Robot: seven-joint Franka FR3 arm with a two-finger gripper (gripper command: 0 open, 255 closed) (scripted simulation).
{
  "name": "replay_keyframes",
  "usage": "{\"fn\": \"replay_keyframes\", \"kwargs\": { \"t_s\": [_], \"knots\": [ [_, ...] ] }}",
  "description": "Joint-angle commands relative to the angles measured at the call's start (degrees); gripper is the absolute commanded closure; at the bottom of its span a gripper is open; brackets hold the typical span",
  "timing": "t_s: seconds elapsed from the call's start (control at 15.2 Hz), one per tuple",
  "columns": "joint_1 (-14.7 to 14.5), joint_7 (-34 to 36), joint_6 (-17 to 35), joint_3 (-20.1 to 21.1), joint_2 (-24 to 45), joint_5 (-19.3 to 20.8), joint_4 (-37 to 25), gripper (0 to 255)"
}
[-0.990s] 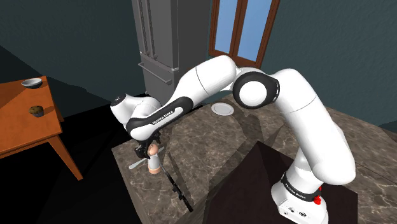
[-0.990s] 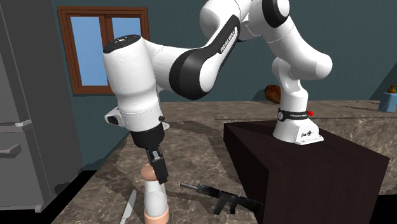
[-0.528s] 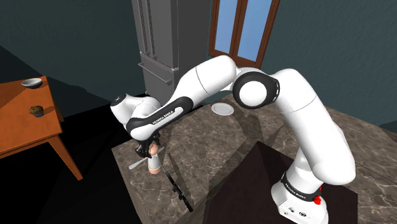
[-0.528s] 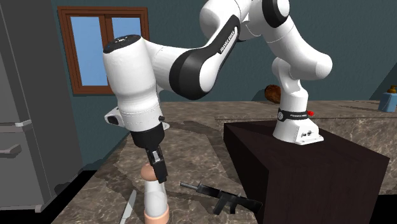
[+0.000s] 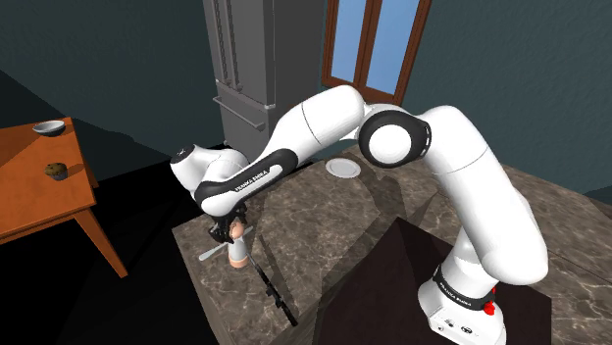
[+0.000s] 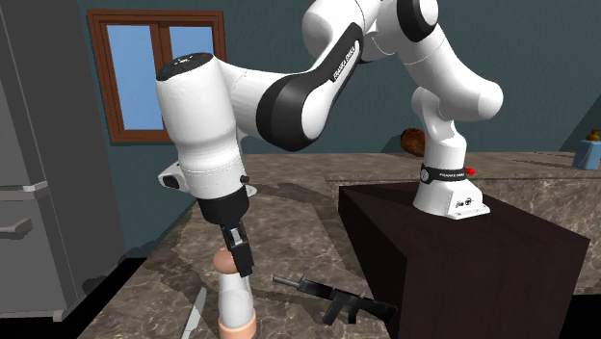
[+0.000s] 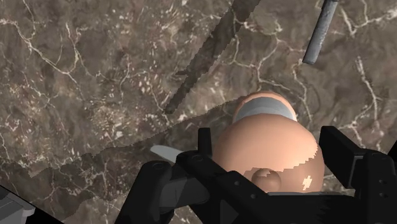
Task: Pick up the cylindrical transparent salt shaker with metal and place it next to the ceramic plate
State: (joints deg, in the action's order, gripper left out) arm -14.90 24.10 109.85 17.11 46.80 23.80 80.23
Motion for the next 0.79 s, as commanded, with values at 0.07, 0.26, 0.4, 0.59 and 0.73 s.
{"fn": "replay_keyframes", "kwargs": {
  "t_s": [0.07,0.26,0.4,0.59,0.73],
  "knots": [
    [0.1,-0.2,-0.9,0.2,-0.9,-0.3,0.0,255],
    [0.2,-0.6,-2.3,0.5,-2.2,-0.7,-0.2,255],
    [0.3,-0.9,-3.3,0.7,-3.0,-0.9,-0.3,255],
    [0.4,-1.2,-4.8,0.9,-4.2,-1.3,-0.7,255],
    [0.4,-1.5,-5.8,1.1,-4.9,-1.5,-1.1,255]
  ]
}}
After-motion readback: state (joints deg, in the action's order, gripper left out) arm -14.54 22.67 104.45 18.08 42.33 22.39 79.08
